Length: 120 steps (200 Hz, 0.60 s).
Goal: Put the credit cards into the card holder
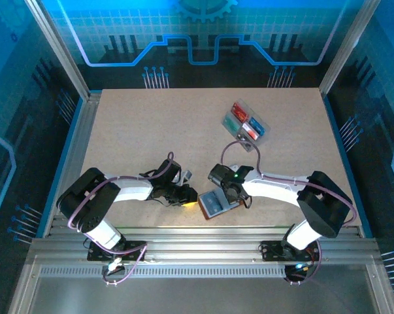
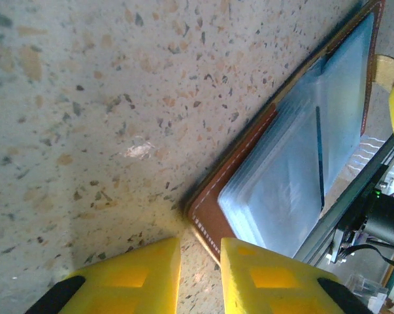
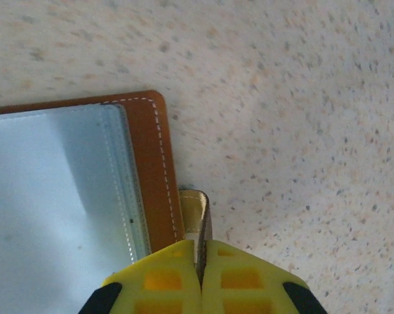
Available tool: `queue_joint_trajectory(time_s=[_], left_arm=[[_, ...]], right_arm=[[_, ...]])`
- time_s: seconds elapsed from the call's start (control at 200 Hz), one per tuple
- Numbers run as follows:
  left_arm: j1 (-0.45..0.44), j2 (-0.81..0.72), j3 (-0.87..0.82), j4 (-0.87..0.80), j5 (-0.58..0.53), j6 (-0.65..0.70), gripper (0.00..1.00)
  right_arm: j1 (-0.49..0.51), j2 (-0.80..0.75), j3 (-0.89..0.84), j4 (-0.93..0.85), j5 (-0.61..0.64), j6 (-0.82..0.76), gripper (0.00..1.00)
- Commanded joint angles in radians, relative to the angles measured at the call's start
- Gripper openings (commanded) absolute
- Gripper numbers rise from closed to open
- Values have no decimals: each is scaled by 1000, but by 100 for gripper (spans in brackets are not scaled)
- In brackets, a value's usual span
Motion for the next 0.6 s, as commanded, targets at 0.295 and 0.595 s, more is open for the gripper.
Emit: queue_joint_trajectory(time_s=[0.295,0.595], left_arm=[[-54,116,9,83,-15,-46,24],[-44,104,21,171,8,-143,24]], right_arm=[[79,-218,32,191,-388,1,0],[82,-130,-84,505,-611,130,1]])
